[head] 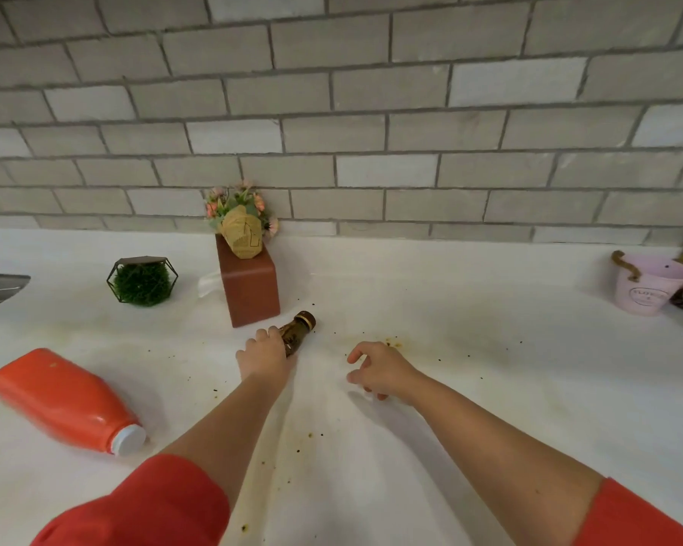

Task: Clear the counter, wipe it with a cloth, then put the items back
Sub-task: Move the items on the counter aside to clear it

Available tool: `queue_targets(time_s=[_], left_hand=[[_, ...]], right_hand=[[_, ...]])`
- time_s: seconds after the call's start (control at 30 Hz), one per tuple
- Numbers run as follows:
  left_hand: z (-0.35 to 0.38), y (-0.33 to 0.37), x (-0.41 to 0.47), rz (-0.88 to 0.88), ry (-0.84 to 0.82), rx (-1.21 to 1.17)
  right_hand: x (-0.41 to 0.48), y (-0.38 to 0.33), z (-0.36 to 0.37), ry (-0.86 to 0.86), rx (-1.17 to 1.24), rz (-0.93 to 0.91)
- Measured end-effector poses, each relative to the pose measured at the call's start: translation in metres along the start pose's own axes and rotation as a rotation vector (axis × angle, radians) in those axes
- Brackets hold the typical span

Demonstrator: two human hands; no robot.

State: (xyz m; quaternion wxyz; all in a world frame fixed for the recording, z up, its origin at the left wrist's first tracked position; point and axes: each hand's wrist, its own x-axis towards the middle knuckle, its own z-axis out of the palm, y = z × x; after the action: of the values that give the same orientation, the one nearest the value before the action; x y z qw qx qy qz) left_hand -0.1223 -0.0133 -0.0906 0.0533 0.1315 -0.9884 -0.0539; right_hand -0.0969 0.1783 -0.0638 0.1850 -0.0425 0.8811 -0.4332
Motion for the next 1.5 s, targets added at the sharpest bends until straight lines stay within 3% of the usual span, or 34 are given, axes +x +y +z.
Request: queue_targets(time_s=[0.2,0.43,0.83,1.03,1.5], left_hand=[[0.0,0.003,-0.001,0.137,0.06,-0.131],[-0.016,0.048,-0.014,0.296,0.168,-0.405],[-0.024,0.167,-0.059,0.509,0.088,-0.693],[-0.023,0.24,-0.086,0.596,0.024,-0.83],[-0.005,0.441,-0.163,0.762,-0.202,-0.954]], right_hand=[[0.002,-0.011,-0.001,0.056,0.051,0.008],[0.0,-0.023,-0.017,0.168,0.289,0.049],[-0.041,0.014,-0.09,0.337,0.691,0.023],[-0.079,0.057,-0.143,0.44,0.748,0.036],[-0.155,0.193,-0.286,0.731,0.59,0.106]])
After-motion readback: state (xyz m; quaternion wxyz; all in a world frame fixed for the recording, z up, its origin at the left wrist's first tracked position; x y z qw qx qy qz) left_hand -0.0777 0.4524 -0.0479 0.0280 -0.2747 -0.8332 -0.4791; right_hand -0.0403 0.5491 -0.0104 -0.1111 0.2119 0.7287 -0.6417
